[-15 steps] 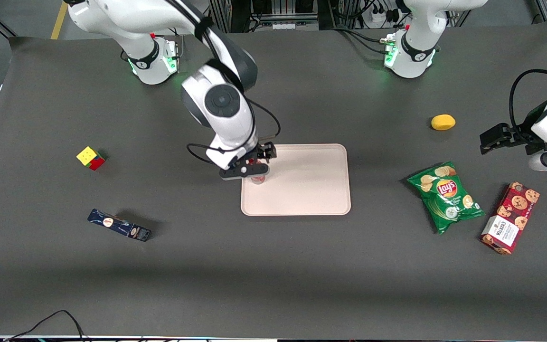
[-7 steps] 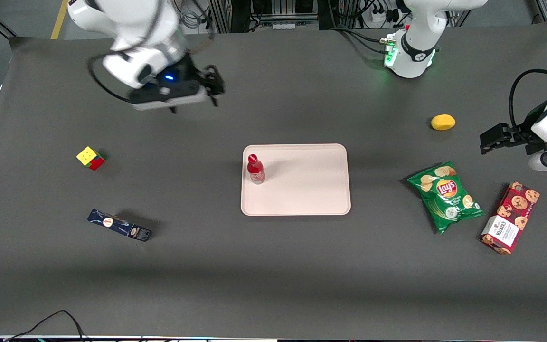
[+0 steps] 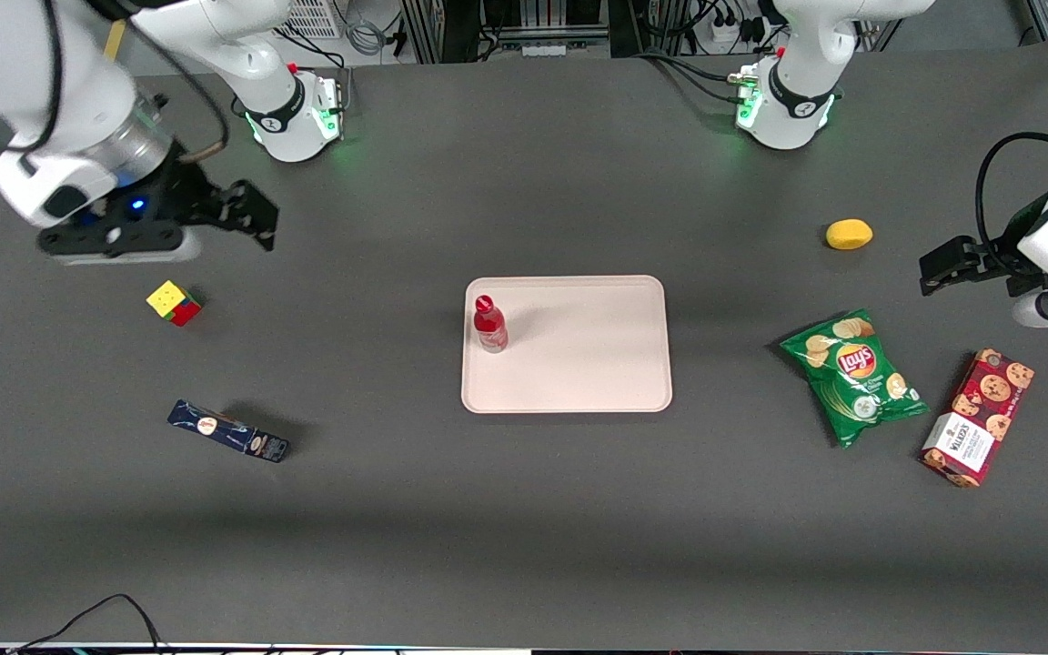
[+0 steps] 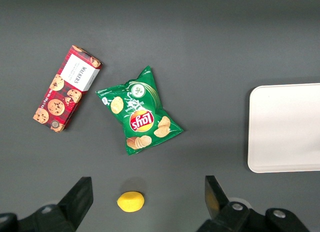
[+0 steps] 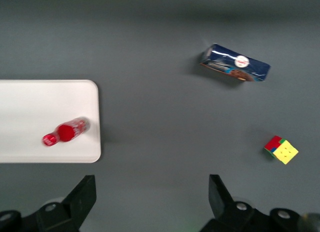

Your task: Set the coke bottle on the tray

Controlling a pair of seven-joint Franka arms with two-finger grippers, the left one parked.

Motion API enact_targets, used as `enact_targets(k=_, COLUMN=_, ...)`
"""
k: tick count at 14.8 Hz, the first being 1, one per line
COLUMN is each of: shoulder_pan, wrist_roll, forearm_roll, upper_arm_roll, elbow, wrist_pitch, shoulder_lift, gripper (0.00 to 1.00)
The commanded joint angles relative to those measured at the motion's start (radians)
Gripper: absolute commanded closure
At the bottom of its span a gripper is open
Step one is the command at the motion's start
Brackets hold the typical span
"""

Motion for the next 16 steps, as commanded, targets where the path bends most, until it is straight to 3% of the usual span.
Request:
enact_targets(k=1, shoulder_pan=-0.055, wrist_roll=-0.059, forearm_roll=-0.008, upper_arm_roll=-0.06, elbow=-0.06, wrist_pitch=0.038, shoulder_lift=-0.045, gripper=0.0)
enact_targets(k=3, shoulder_pan=-0.057, wrist_roll=-0.211, forearm_roll=0.004, upper_arm_roll=-0.166, elbow=-0.065, wrist_pitch=0.042, shoulder_lift=-0.043, gripper=0.0)
enact_targets(k=5, shoulder_pan=-0.058, wrist_roll=-0.237, forearm_roll=0.004, upper_arm_roll=-0.218, elbow=-0.065, wrist_pitch=0.033, shoulder_lift=-0.043, gripper=0.0)
enact_targets(k=16, shoulder_pan=-0.092, wrist_roll=-0.196, forearm_roll=0.005, upper_arm_roll=-0.243, elbow=-0.048, wrist_pitch=0.021, shoulder_lift=-0.023, gripper=0.0)
